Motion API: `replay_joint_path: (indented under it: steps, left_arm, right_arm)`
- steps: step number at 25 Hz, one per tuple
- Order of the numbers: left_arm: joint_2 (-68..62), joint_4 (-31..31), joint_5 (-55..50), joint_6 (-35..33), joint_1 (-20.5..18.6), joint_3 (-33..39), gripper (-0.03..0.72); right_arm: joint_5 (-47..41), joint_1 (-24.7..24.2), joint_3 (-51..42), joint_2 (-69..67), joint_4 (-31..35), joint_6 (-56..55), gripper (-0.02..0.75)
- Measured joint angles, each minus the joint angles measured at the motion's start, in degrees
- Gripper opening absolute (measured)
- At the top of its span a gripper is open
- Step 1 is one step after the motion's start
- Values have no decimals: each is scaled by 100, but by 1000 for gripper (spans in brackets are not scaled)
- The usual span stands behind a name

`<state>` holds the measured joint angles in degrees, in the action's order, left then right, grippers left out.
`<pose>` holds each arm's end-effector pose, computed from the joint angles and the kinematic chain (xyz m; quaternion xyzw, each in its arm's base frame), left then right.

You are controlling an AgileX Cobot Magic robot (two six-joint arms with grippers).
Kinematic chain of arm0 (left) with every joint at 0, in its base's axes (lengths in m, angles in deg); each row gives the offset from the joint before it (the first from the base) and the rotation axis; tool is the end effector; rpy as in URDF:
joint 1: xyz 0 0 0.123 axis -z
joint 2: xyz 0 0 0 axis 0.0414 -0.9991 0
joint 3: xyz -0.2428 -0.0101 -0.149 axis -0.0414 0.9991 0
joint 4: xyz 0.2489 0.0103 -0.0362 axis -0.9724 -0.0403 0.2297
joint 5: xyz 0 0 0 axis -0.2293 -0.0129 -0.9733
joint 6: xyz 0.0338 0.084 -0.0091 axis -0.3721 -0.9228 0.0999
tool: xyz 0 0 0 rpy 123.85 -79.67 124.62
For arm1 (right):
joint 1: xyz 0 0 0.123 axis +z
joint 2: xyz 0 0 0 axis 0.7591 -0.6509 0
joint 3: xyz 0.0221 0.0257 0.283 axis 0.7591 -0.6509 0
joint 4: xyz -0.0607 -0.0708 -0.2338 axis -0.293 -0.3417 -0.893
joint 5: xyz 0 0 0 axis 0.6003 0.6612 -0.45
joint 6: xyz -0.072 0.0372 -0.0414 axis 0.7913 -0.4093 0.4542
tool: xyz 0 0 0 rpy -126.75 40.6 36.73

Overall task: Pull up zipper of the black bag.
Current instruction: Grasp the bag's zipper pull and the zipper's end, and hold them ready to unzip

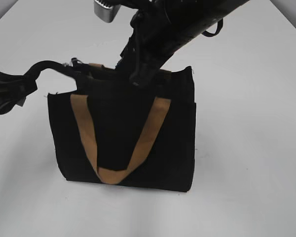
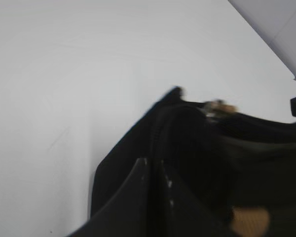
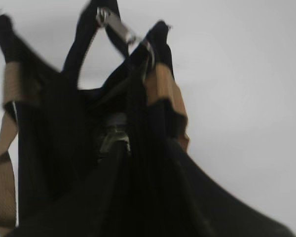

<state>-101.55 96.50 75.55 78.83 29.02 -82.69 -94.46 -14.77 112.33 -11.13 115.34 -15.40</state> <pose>0.1896 -0.0931 0.2424 0.0707 0.8245 -0.1960 0.5261 0.3123 0.2437 0.2838 -0.5675 0.7287 0.1167 0.3651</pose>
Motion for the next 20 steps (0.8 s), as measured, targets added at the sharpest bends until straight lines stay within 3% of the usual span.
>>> replay_joint_path:
  steps: [3,5,12,20]
  left_arm:
    - [110,-1,62,0,0,0,5]
    - [219,-108,73,0,0,0,5]
    - [997,-894,-364,0,0,0,4]
    - [1124,-982,-665,0,0,0,4]
  right_arm:
    - [1,15,0,0,-79,24,349]
    - [29,32,0,0,-84,31,367]
    - [554,134,0,0,-58,344,328]
    - [1121,526,75,0,-35,728,263]
